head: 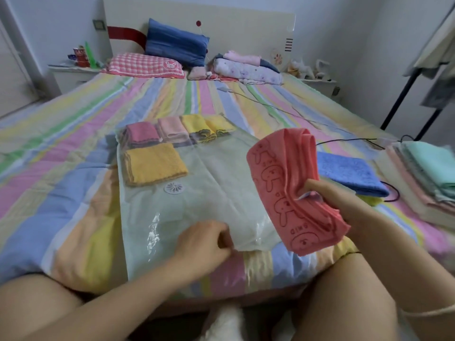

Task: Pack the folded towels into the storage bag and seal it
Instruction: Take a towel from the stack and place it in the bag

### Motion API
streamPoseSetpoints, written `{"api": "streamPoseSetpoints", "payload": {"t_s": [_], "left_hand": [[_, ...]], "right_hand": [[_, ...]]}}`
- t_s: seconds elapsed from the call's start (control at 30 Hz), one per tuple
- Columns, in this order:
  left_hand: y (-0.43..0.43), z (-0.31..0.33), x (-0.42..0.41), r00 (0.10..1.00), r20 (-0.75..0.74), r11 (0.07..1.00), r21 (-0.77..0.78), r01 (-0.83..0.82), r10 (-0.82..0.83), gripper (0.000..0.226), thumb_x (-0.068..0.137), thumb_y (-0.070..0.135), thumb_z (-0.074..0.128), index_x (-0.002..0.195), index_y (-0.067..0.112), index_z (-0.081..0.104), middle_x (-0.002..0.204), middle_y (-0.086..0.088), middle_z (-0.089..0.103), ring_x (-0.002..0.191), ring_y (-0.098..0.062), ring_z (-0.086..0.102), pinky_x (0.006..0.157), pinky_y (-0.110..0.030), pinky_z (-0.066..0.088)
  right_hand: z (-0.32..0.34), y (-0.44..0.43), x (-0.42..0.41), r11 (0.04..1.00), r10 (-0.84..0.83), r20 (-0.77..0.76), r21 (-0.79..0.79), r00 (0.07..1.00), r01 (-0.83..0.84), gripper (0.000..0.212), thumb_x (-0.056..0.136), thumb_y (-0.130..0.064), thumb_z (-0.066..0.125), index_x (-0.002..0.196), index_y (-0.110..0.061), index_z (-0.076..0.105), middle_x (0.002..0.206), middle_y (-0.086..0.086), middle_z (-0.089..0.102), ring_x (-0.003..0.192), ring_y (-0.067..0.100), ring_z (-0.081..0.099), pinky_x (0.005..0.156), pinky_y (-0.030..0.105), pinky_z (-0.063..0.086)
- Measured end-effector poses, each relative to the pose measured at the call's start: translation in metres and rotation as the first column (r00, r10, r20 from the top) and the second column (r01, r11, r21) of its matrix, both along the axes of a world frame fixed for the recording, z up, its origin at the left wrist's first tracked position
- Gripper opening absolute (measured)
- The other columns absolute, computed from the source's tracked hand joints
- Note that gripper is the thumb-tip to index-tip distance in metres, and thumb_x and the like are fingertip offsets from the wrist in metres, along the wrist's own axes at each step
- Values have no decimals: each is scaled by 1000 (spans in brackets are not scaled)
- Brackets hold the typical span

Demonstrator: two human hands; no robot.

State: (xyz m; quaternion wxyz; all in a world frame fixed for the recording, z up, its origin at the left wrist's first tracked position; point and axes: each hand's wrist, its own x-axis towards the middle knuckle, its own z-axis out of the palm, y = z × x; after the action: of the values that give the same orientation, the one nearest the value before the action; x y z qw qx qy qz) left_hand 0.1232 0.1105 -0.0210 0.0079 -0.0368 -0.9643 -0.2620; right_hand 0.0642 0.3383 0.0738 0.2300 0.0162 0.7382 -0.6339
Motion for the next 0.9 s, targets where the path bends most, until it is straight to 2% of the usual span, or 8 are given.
{"api": "streamPoseSetpoints", "payload": {"t_s": [0.13, 0.23, 0.4, 0.5, 0.6, 0.7, 0.77, 0.9], "left_hand": [[-15, 16, -9, 958, 285, 873, 475, -109, -35, 20, 84, 28, 73, 74, 10, 70, 75, -4, 74, 75, -16, 70, 69, -35, 61], [-20, 32, -10, 976, 218, 790, 596, -147, 18, 17, 88, 20, 68, 81, 4, 69, 78, -8, 73, 77, -17, 72, 68, -40, 62], [-18, 56, -8, 987, -57, 807, 584, -90, 151, 15, 87, 19, 69, 78, 8, 69, 74, -2, 73, 70, -13, 72, 59, -39, 62], [-15, 61, -4, 964, -227, 860, 510, 0, 135, 15, 85, 21, 71, 72, 14, 69, 68, 1, 70, 66, -13, 70, 57, -39, 61], [-13, 61, -1, 909, -409, 921, 378, 93, 76, 16, 83, 23, 73, 68, 22, 68, 65, 11, 67, 66, -8, 67, 60, -34, 59], [-11, 62, 0, 840, -542, 947, 250, 200, -34, 15, 80, 21, 76, 67, 23, 68, 64, 20, 61, 66, -3, 65, 57, -18, 51], [-10, 65, 1, 809, -581, 948, 200, 248, -89, 18, 80, 19, 77, 67, 25, 67, 65, 23, 59, 67, -1, 63, 54, -13, 47], [-12, 69, 1, 813, -579, 926, 271, 265, -63, 19, 80, 19, 77, 68, 29, 67, 66, 21, 63, 69, -4, 65, 55, -15, 49]], "right_hand": [[7, 28, 8, 922, 245, 9, 308, 970, -236, 33, 84, 9, 61, 62, -15, 51, 27, -7, 48, 28, -5, 48, 37, 7, 38], [6, 35, 19, 885, 289, 56, 365, 956, -289, 26, 32, -7, 85, 46, -19, 68, 53, 1, 65, 46, -1, 59, 51, 11, 48], [-9, 25, 21, 864, 365, 187, 296, 912, -406, 22, 68, -21, 71, 87, -11, 68, 77, 5, 73, 63, 13, 68, 57, 18, 52], [-21, 9, 9, 962, 136, 160, 215, 978, -169, 14, 94, -23, 55, 84, -14, 60, 61, -3, 68, 51, 7, 64, 47, 15, 50], [-31, -14, 1, 985, 27, 23, 172, 999, -31, 16, 90, -26, 59, 89, -12, 66, 76, 6, 72, 70, 20, 69, 71, 32, 58], [-44, -44, -14, 748, 150, -428, 639, 891, 181, 28, 84, -39, 57, 71, -14, 60, 77, 6, 64, 75, 27, 62, 67, 32, 48], [-53, -67, -24, 558, 255, -593, 735, 764, 385, 38, 87, -52, 47, 88, -16, 59, 92, 9, 58, 85, 32, 58, 66, 32, 40], [-67, -101, -47, 456, 413, -555, 812, 722, 364, 29, 89, -45, 46, 107, -23, 50, 108, 7, 55, 98, 31, 57, 75, 36, 49]]}}
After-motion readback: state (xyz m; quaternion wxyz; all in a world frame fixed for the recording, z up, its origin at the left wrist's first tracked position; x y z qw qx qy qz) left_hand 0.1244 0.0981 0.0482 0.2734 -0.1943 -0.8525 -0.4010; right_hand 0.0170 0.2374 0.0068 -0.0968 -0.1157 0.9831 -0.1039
